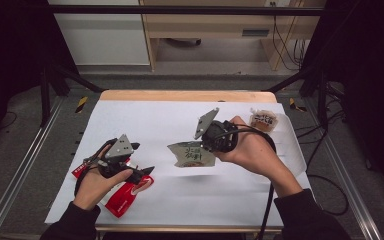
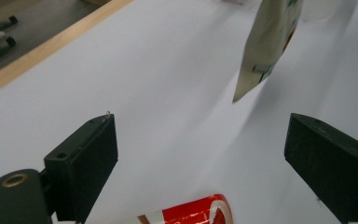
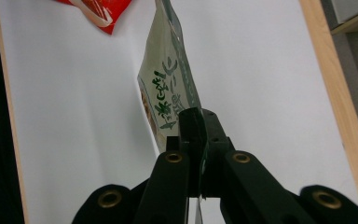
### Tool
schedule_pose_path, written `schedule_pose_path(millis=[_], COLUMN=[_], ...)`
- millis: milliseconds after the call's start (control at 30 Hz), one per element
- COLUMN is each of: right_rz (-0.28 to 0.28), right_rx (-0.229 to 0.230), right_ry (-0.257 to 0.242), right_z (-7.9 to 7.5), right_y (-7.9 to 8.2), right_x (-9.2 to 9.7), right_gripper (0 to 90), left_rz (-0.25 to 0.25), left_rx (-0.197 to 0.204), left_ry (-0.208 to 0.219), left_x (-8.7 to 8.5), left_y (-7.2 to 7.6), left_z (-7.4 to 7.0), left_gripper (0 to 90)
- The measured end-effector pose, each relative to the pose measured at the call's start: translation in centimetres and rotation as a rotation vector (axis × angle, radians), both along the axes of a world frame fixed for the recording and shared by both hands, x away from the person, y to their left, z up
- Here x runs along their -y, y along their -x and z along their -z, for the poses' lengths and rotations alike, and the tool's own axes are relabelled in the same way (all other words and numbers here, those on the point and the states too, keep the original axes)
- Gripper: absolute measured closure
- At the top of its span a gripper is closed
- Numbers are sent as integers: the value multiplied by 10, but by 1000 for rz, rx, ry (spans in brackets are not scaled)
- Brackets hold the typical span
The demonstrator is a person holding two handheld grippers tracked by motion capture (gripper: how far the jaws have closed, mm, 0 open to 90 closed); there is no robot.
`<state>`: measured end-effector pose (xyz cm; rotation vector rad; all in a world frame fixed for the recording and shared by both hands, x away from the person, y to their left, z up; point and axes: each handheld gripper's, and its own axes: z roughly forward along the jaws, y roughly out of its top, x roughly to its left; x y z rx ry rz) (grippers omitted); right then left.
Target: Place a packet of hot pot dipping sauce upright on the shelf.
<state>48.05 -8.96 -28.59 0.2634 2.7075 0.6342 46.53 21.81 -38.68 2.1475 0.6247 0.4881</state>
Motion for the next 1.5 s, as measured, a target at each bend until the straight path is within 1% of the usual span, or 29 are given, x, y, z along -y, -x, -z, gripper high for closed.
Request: schedule_pose_path(millis=[33, 67, 167, 233, 267, 367, 433, 467, 567, 700, 800, 867, 933, 1067, 1100, 1167, 1267, 1333, 1400, 1500], right_rz=[3, 4, 3, 3, 9, 14, 20, 22, 26, 35, 39, 44, 62, 93, 92, 97, 105, 123, 137, 159], right_rx=[2, 9, 20, 25, 28, 36, 40, 45, 56, 74, 91, 102, 126, 142, 145, 152, 159, 165, 161, 159], right_ry=[0, 0, -2, -9, -12, -12, -6, -4, -6, -22, -25, -31, -30, -23, -17, -21, -35, -37, -34, -28], right_z=[-3, -6, -13, -17, -19, -21, -22, -23, -27, -37, -46, -51, -54, -57, -57, -58, -59, -58, -56, -54], right_y=[1, 1, 0, -1, -2, -4, -5, -6, -8, -10, -9, -9, -10, -12, -12, -11, -10, -10, -10, -9], right_x=[2, 5, 11, 15, 16, 19, 21, 21, 25, 35, 45, 51, 57, 68, 72, 79, 91, 101, 110, 122], right_gripper=[900, 900, 900, 900, 900, 900, 900, 900, 900, 900, 900, 900, 900, 900, 900, 900, 900, 900, 900, 900], left_rz=[-10, -16, -44, -58, -63, -83, -88, -92, -106, -118, -126, -121, -129, -139, -137, -137, -148, -163, -163, -175], left_rx=[-12, -15, -12, -18, -22, -14, -11, -17, -18, -14, -10, -7, -1, 3, 5, 16, 10, 6, -6, -15], left_ry=[-10, -26, -22, -45, -46, -33, -61, -60, -49, -34, -53, -34, -24, -27, -29, -25, 29, 31, 29, 51], left_x=[-2, -3, -9, -12, -14, -17, -18, -18, -18, -20, -23, -27, -30, -34, -35, -39, -46, -49, -51, -55], left_y=[-2, -3, -4, -4, -3, 1, 2, 2, 1, 1, 3, 5, 6, 6, 5, 4, 3, 4, 4, 2], left_z=[4, 6, 13, 19, 22, 31, 36, 38, 39, 39, 42, 43, 43, 44, 43, 41, 39, 39, 41, 44], left_gripper=[97, 97, 95, 95, 96, 96, 95, 91, 90, 90, 90, 88, 83, 81, 80, 75, 74, 73, 64, 54])
